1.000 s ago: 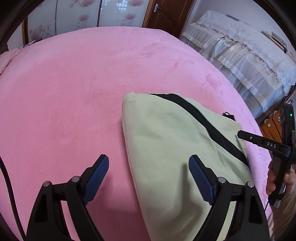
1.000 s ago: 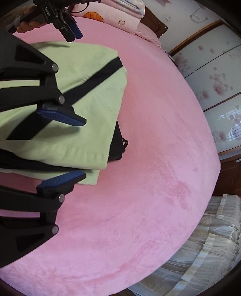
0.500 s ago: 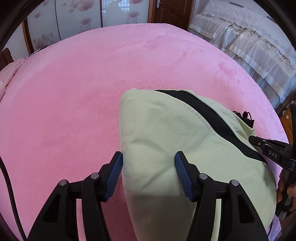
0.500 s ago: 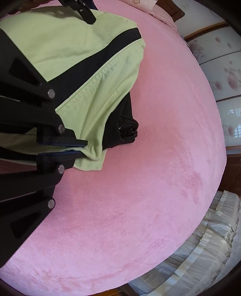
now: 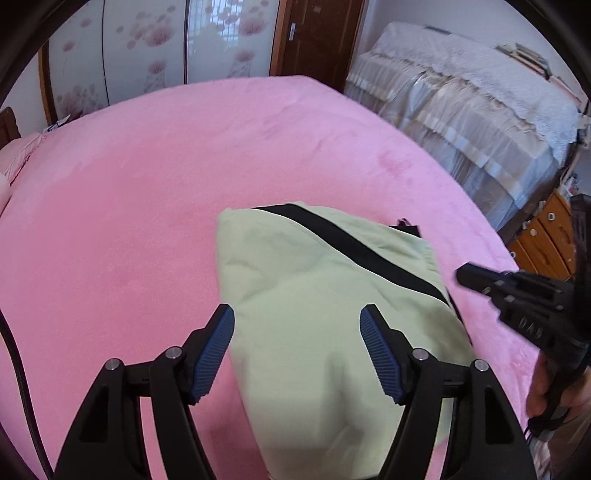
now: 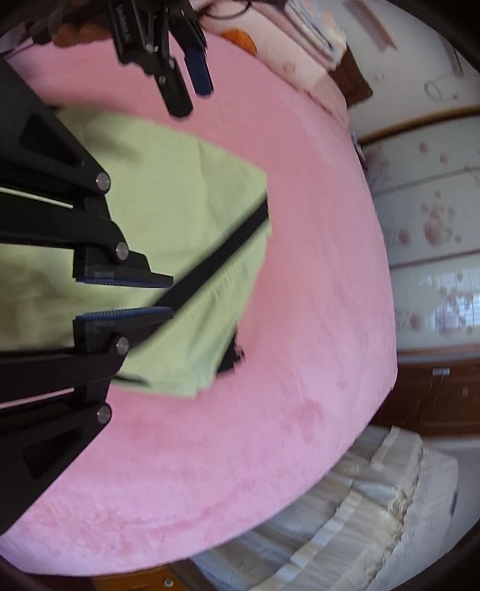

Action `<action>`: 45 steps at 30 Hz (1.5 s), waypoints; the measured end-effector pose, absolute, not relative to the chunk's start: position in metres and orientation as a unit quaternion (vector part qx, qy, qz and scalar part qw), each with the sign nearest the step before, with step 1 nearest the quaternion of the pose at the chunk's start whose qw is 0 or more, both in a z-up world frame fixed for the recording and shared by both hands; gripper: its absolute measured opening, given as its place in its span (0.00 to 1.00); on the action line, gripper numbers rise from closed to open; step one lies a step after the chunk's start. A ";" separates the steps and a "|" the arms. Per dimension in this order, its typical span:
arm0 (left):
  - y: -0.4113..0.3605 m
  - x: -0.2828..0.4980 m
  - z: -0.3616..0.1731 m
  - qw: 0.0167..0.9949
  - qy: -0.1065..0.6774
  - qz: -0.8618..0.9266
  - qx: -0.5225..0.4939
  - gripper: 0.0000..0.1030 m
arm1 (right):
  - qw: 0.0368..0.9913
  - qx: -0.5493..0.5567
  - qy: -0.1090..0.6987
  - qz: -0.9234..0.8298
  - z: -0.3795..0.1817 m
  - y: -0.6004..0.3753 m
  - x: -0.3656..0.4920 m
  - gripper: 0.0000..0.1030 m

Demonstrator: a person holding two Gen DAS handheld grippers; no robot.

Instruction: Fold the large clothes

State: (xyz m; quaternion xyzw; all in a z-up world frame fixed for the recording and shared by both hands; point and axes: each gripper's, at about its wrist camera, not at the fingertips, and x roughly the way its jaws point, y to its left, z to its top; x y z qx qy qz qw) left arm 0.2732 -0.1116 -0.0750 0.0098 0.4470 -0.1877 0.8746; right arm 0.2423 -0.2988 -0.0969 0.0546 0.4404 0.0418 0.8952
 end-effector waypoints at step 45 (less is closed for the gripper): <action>-0.111 0.179 -0.016 0.895 0.426 -0.136 -0.001 0.85 | 0.911 0.095 0.400 0.011 -0.022 -0.337 0.137 0.89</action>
